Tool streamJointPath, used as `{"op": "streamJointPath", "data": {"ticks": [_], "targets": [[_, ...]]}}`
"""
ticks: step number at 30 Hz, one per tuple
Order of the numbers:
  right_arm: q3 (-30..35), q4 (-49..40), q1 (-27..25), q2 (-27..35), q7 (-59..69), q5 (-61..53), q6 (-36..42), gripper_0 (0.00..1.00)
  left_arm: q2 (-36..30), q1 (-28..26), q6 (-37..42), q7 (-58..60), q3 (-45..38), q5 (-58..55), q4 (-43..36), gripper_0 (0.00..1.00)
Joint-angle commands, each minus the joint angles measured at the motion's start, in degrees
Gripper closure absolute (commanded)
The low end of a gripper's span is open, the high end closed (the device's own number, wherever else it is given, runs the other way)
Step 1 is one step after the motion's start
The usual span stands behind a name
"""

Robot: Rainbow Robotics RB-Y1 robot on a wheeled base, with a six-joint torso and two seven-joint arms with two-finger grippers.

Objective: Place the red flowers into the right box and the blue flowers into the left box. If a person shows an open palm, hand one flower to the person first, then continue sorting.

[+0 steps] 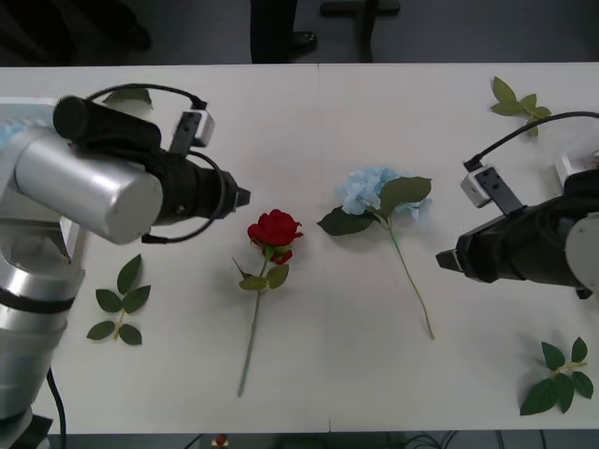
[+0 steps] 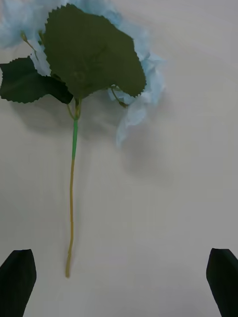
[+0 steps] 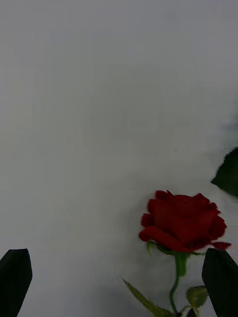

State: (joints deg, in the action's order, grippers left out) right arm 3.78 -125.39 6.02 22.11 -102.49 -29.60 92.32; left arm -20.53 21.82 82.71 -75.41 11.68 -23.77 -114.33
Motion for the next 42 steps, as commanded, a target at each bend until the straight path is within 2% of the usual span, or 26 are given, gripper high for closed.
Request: {"op": "streamJointPath", "data": {"ticks": [1, 6, 8, 15, 21, 28, 30, 32, 33, 34, 35, 42], "targets": [[-3.96, 2.69, 0.84, 0.47, 2.38, 3.24, -4.34, 0.0, 0.05, -4.16, -0.45, -0.26, 3.79, 0.83, -6.43, 0.0], [-8.35, 7.53, 1.19, 0.39, 3.17, 6.22, -11.37, 0.0, -0.3, -8.82, -5.63, -1.31, 11.0, 2.85, -7.84, 0.0], [-9.76, 8.85, 1.45, 0.47, 3.44, 7.19, -13.31, 0.0, -0.3, -9.17, -7.66, -1.49, 13.72, 4.61, -6.69, 0.0], [-14.41, 12.89, 3.04, -0.05, 5.81, 11.67, -17.35, 0.0, 2.6, -6.79, -10.29, -1.4, 19.87, 12.26, 1.57, 0.0], [-19.86, 14.82, 5.32, -0.49, 12.23, 17.65, -17.79, 0.0, 3.83, -4.95, -11.44, -1.84, 19.87, 14.28, 7.98, 0.0], [-22.85, 18.69, 6.02, -0.76, 15.04, 19.23, -21.92, 0.0, 4.97, -2.66, -15.48, -1.67, 20.22, 16.13, 15.63, 0.0], [-23.12, 20.36, 6.2, -1.2, 15.3, 19.93, -23.24, 0.0, 5.59, -1.96, -16.36, -1.49, 20.14, 16.83, 18.27, 0.22], [-23.12, 21.59, 6.38, -1.46, 15.3, 19.93, -24.29, 0.0, 5.76, -1.52, -16.8, -1.4, 20.14, 17.27, 19.5, 0.56], [-23.2, 22.38, 6.46, -1.72, 15.3, 20.11, -24.82, 0.0, 5.85, -1.35, -16.97, -1.23, 20.22, 17.36, 20.02, 0.79], [-23.2, 22.73, 6.46, -1.81, 15.3, 20.29, -25.26, 0.0, 5.85, -1.17, -16.97, -1.14, 20.22, 17.36, 20.11, 0.95], [-23.29, 23.0, 6.46, -2.08, 15.3, 20.55, -25.44, 0.0, 5.85, -1.17, -16.97, -0.96, 20.14, 17.36, 20.11, 1.0], [-24.08, 24.23, 6.46, -2.43, 15.39, 21.34, -26.14, 0.01, 5.68, -0.91, -16.97, 0.0, 19.79, 17.27, 19.67, 1.0]]}}
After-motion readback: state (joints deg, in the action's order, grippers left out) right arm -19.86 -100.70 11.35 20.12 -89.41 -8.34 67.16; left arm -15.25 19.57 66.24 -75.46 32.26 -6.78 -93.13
